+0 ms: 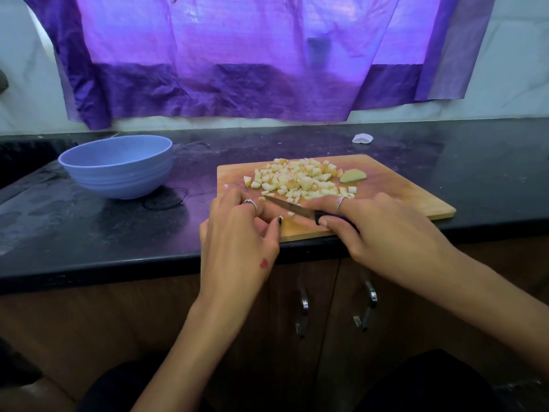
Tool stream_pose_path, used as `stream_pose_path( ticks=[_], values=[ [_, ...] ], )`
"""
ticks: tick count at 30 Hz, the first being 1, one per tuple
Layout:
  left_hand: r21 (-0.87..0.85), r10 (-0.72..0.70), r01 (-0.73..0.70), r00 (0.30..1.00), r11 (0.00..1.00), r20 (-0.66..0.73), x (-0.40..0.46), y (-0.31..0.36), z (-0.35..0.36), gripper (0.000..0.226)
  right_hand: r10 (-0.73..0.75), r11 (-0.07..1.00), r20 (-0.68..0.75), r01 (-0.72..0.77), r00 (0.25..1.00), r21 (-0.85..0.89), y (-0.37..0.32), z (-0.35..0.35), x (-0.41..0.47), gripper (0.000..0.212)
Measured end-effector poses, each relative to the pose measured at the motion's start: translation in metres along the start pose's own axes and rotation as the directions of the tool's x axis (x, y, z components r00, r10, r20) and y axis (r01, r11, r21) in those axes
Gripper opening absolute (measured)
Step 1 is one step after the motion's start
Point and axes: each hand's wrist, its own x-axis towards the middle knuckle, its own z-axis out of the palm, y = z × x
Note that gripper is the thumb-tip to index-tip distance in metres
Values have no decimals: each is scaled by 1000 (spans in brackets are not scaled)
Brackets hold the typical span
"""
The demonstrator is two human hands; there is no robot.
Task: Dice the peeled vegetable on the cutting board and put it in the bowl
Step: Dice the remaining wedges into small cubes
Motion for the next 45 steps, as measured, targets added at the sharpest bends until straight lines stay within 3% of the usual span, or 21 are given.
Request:
stream_pose_path(
  ticks=[5, 8, 10, 13, 21, 26, 29, 33, 37, 42, 45],
  values=[
    [116, -12, 4, 998, 993, 63, 25, 3, 6, 10, 102, 977, -48, -91, 994, 191, 24, -7, 7, 32],
    [159, -12, -7, 993, 987, 120, 42, 4, 9, 12, 70, 974, -53, -57, 996, 221, 37, -15, 0, 10],
    [160, -29, 4, 988, 987, 154, 48, 1, 10, 18, 38, 974, -32, -30, 999, 224, 43, -19, -7, 12],
    [107, -38, 29, 995, 994, 87, 49, -6, 11, 10, -41, 970, 19, 35, 999, 242, 49, -21, -15, 31],
    [-25, -71, 71, 997, 997, 0, 49, -15, 14, 7, -116, 962, 155, 72, 981, 262, 59, -11, 6, 45],
    [-165, -140, 126, 987, 978, -75, 48, -14, 10, 23, -143, 985, 74, 135, 987, 104, 65, 1, 41, 23],
    [-301, -210, 175, 974, 937, -90, 46, -14, 9, 22, -125, 979, 45, 115, 991, 166, 68, 1, 48, 25],
    [-460, -309, 244, 949, 853, -68, 45, -19, 6, 24, -129, 958, 110, 95, 986, 271, 70, -6, 39, 33],
    [-492, -328, 271, 944, 828, -32, 45, -20, 6, 19, -134, 962, 126, 99, 983, 253, 68, -8, 37, 37],
    [-500, -335, 291, 942, 816, 2, 44, -20, 4, 16, -59, 898, 41, 35, 997, 439, 80, -9, 28, 32],
    [-488, -324, 284, 946, 825, 3, 44, -18, 4, 19, -123, 914, 81, 81, 989, 397, 77, -12, 17, 13]
  ],
)
